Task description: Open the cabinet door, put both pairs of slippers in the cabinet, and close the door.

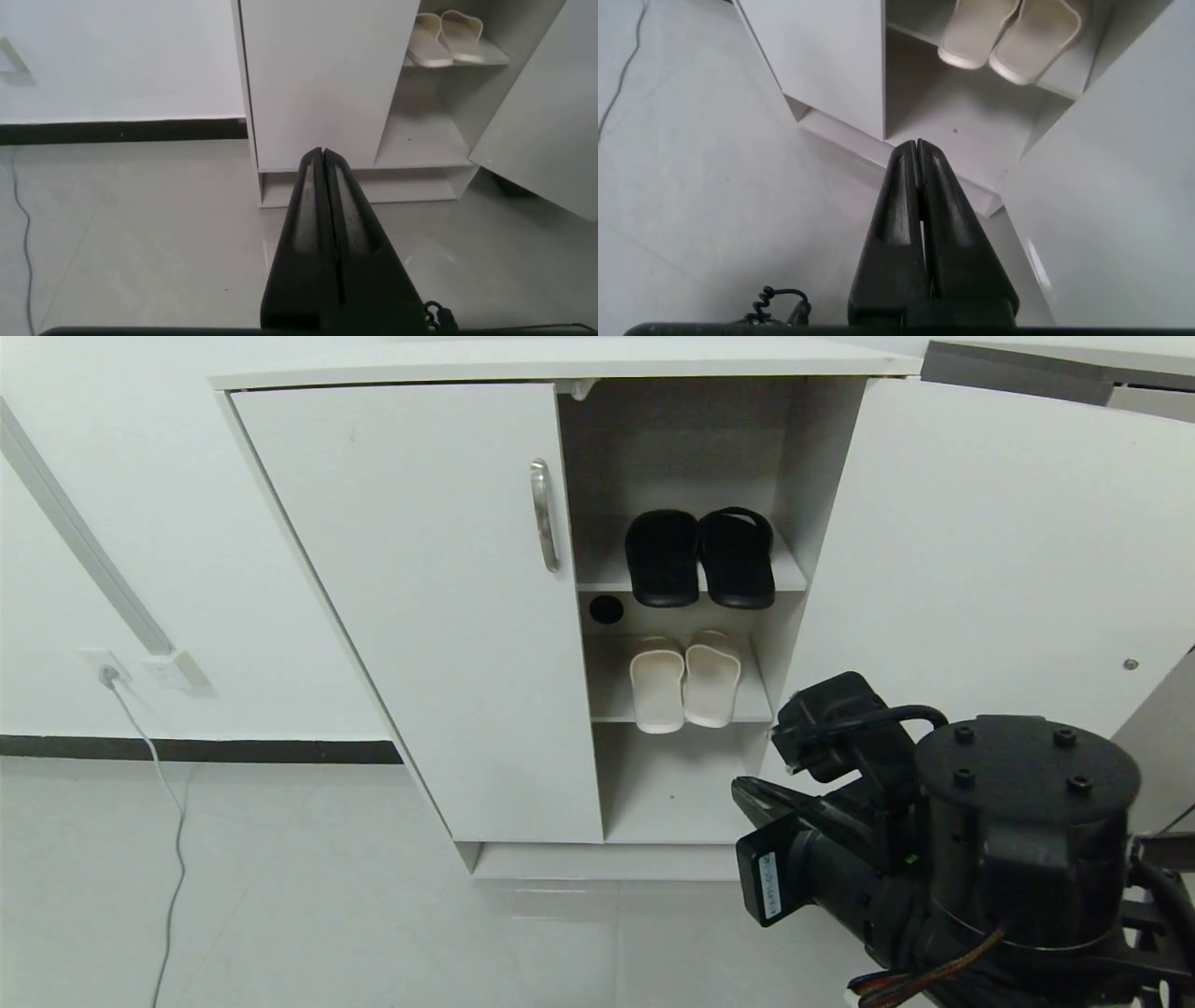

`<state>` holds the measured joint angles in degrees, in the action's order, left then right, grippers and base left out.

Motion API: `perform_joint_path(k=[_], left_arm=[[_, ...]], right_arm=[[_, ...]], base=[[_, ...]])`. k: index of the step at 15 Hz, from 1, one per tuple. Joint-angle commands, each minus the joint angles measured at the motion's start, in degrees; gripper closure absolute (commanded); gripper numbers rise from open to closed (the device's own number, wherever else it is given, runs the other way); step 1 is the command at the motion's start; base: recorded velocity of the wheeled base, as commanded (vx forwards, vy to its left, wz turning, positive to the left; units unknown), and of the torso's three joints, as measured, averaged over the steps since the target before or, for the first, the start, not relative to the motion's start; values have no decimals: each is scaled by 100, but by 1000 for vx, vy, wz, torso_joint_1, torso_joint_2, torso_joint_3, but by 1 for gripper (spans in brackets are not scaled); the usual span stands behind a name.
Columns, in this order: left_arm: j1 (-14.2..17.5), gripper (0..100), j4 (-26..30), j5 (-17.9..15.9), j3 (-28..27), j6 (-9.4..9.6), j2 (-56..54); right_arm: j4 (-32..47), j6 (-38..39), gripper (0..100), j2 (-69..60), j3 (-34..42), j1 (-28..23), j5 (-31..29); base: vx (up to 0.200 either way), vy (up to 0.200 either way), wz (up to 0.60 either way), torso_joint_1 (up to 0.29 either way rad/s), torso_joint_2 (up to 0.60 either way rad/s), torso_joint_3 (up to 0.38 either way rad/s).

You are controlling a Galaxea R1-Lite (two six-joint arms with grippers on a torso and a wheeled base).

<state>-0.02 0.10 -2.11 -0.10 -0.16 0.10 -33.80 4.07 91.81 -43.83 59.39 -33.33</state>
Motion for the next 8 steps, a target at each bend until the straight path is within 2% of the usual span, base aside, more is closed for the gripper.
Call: perform_joint_path(k=[1, 3, 6, 8], left_arm=[[-6, 100, 8, 0, 1, -2, 8], [2, 100, -1, 0, 1, -2, 8], [2, 100, -1, 0, 1, -2, 8], [2, 100, -1, 0, 1, -2, 8]], right_arm=[[-3, 6, 100, 21, -21, -7, -7], [-21, 32, 100, 21, -56, -51, -7], [-566, 6, 100, 153, -82, -165, -7], [-1067, -73, 100, 276, -82, -262, -77]], base=[[0, 0, 0, 0, 0, 0], [0, 0, 0, -1, -67, -74], [0, 0, 0, 11, -199, -323], [0, 0, 0, 46, -518, -368]])
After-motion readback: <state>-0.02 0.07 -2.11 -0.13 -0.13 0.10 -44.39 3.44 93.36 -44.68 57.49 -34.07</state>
